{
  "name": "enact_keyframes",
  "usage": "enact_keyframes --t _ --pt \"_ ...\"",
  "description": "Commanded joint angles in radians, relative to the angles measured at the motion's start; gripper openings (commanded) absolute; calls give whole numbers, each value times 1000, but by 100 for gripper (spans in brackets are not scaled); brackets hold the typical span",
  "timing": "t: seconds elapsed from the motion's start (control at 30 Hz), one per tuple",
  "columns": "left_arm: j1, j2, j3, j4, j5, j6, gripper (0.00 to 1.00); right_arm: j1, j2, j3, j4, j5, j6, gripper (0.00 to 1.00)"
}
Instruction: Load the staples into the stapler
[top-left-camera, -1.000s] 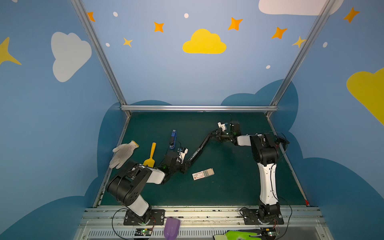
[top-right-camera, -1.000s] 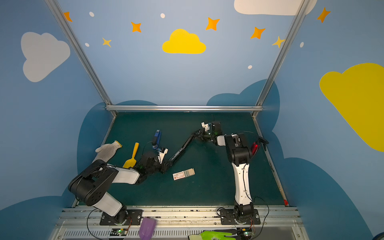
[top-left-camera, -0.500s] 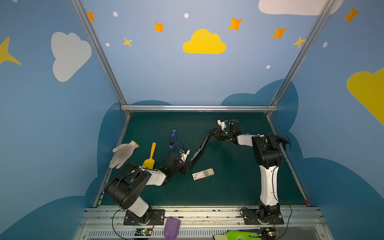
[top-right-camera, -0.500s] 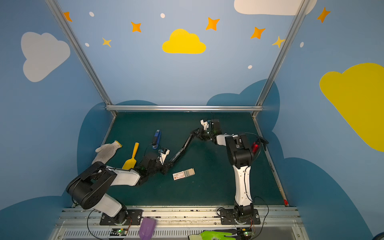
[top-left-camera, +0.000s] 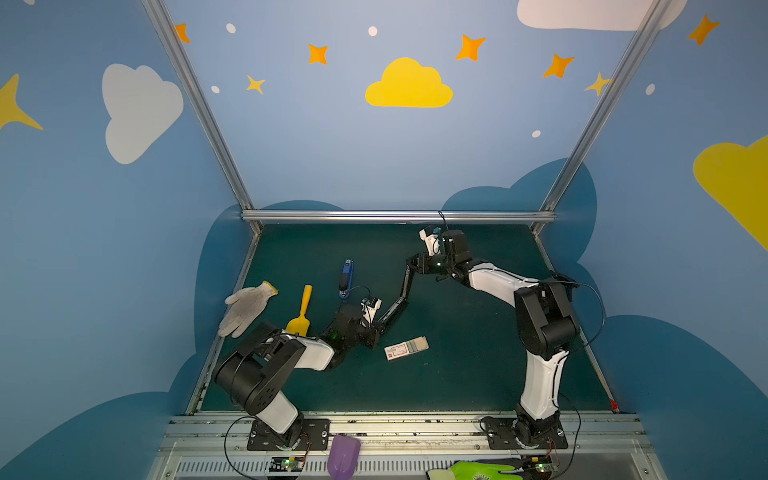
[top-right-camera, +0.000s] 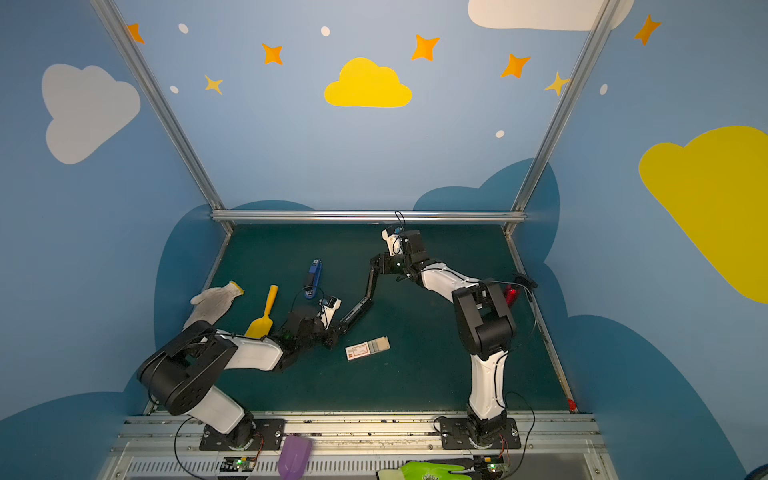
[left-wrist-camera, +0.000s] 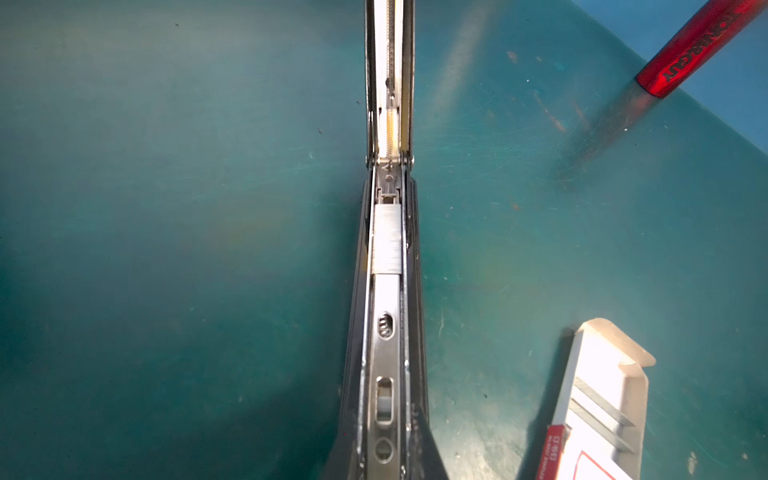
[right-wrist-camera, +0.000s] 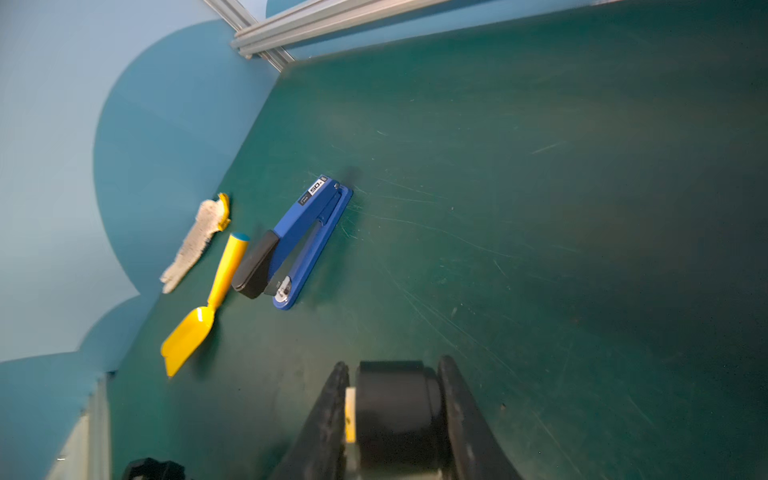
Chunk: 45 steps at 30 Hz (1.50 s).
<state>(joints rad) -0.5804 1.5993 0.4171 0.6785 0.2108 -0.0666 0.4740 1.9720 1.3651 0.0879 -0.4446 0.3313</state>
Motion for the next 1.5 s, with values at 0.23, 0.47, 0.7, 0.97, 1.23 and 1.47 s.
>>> enact_keyframes --t 0.23,0.47,0.7,0.97,1.23,1.47 --pt "-2 8 61 113 -5 19 4 150 -94 -13 -185 138 -91 4" --pt "-3 10 72 113 -5 22 4 218 -120 -19 -216 221 -131 4" --pt "-1 9 71 122 -6 21 4 258 -136 -20 -238 268 -145 3" --pt "4 11 86 125 -6 20 4 309 -140 4 -272 311 -168 3" --pt "5 -3 105 99 24 28 4 337 -144 7 -290 337 -168 3" --pt "6 -28 117 73 27 33 4 350 -152 3 -289 344 -162 3"
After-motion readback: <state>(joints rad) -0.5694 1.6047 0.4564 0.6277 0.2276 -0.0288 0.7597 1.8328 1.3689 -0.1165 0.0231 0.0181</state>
